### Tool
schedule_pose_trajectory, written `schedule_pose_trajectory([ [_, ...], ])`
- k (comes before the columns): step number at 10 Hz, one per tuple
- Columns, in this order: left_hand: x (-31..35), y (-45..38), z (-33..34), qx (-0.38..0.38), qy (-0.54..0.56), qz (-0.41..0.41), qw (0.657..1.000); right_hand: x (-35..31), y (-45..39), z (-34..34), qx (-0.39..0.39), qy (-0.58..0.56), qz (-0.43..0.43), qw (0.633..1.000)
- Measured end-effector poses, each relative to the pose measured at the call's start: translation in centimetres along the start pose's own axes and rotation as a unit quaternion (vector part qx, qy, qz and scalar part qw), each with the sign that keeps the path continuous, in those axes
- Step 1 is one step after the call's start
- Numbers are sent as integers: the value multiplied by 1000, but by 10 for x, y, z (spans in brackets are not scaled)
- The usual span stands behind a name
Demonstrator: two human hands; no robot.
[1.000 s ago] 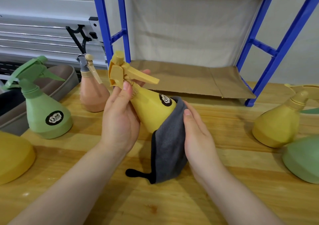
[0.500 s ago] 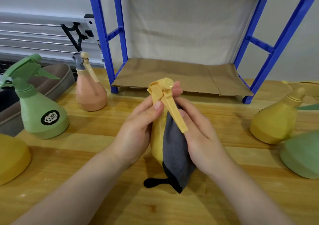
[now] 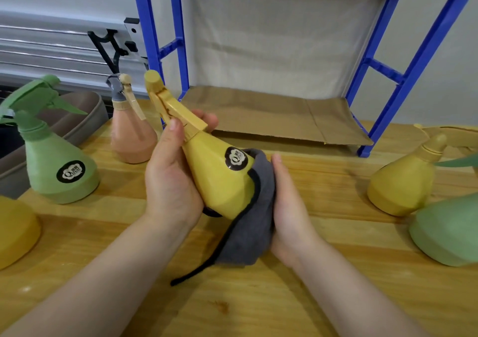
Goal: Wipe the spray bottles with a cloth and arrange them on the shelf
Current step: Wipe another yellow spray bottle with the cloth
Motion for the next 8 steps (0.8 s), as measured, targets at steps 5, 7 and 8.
schedule_pose_trajectory([
  [5,7,5,4,-39,-125,78,988,5,9,-6,37,52,146,987],
  [7,5,6,3,-24,-101,37,994,-1,4,-15,72,158,107,979],
  [8,2,5,1,-21,-100,27,994,-8,3,-20,90,206,81,971],
])
Point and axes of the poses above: each hand's wrist, its own y-axis away from the middle knuckle, its own z-axis out of the palm, x = y × z, the point moved 5 cm from there along -y, towards the middle knuckle, and after that the axes turned 8 degrees about -x, right-handed, at the moved point
